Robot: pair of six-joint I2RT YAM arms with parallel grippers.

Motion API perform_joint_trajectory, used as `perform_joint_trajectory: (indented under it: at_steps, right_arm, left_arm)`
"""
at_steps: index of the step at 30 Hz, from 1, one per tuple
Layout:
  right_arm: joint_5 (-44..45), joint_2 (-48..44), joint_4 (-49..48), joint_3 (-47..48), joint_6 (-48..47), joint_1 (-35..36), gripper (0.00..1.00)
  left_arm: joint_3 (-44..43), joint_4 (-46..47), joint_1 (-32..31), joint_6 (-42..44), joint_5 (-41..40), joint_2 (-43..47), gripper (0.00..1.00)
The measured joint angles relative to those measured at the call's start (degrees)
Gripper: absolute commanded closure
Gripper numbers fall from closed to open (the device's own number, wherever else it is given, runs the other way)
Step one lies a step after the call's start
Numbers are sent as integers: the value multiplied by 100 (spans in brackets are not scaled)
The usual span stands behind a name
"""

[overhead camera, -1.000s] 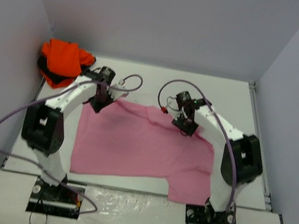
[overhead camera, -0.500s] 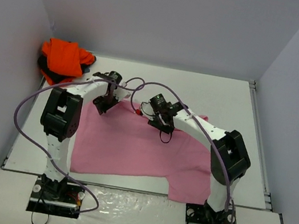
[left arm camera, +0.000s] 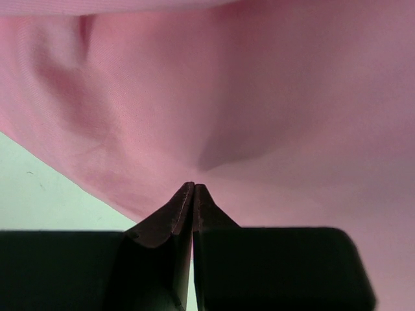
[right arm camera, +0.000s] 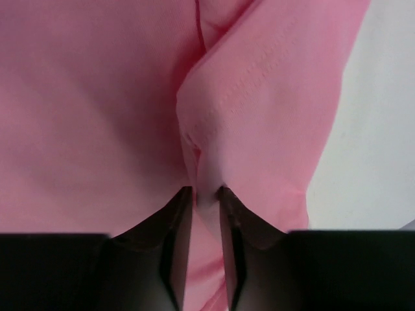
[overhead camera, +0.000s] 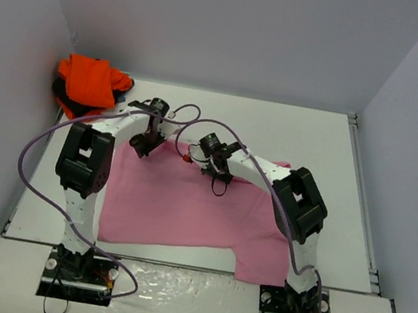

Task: Fold and stack the t-shirts

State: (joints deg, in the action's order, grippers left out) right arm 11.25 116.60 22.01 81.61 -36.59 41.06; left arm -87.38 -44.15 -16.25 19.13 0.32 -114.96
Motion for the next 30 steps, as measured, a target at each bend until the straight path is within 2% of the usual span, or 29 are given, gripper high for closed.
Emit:
perform_joint_trajectory:
  at_steps: [2,4,10,19,26,30]
  right_arm:
    - [18,174,-28,99,-37,-16,97]
    - [52,271,-27,168,-68,-34,100]
    - [137,335,-40,311,-91,-68,100]
    - [984,329,-71,478,-90,-79,100]
    - [1971,319,-291,956,-130,-302,100]
    - [2303,473,-367,1621,-198,-637,100]
  left_arm:
    - [3,7,19,-13,-10,0,100]
    - [3,22,22,-14,-13,0,100]
    - [105,119,19,-25,-12,7,100]
    - [357,204,19,-30,-11,30,100]
    - [374,271,19,-36,-7,76,100]
    - [379,307,19,-61,3,76,100]
